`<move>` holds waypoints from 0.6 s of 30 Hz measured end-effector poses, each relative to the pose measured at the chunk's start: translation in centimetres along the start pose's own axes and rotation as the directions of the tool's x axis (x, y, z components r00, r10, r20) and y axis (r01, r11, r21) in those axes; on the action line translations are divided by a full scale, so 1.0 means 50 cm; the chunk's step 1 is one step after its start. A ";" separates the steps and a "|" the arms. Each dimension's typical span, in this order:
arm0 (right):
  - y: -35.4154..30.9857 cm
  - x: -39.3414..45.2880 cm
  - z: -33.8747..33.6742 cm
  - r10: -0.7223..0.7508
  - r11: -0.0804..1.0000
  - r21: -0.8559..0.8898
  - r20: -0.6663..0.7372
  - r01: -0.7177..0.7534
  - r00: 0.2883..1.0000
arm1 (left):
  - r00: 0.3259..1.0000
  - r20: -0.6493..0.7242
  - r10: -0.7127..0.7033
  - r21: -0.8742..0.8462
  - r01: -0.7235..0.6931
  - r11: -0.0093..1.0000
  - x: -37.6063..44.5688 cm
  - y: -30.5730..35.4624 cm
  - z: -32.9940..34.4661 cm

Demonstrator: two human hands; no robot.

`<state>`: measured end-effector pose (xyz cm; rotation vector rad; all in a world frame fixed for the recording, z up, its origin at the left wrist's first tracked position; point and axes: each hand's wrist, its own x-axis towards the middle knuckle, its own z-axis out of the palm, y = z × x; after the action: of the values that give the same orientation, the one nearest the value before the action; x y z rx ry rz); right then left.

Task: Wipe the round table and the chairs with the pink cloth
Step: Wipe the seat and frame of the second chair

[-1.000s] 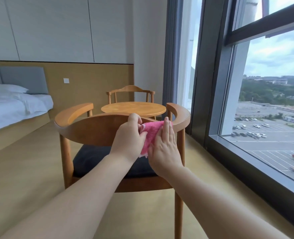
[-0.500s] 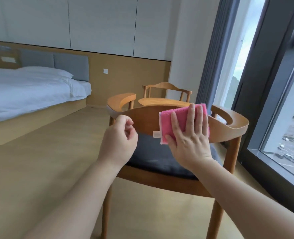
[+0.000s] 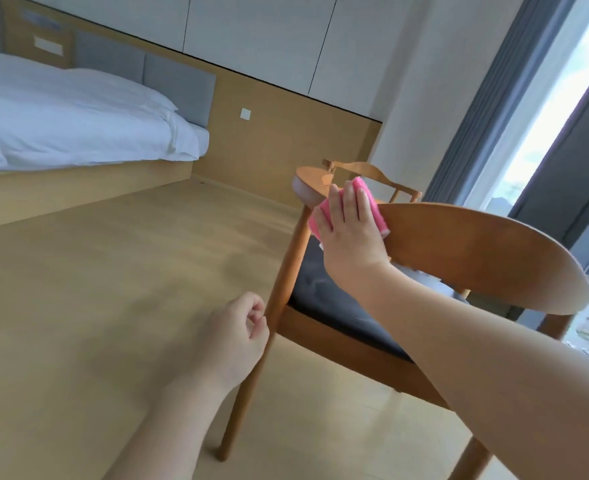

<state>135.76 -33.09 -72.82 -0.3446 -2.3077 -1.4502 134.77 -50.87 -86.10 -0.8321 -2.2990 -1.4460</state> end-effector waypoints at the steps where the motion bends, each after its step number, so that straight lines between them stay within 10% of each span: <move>1: -0.013 0.015 -0.003 0.000 1.000 -0.016 0.032 0.000 1.000 | 1.000 0.022 -0.001 -0.015 0.001 1.000 -0.001 -0.005 -0.001; 18: 0.068 -0.084 0.014 -0.187 0.981 0.015 -0.192 0.194 0.963 | 0.995 0.059 0.077 -0.079 -0.073 0.994 -0.025 0.021 0.077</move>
<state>140.78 -31.00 -72.26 0.0273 -2.2566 -1.4607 136.62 -47.50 -87.74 -0.9877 -2.2430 -1.5042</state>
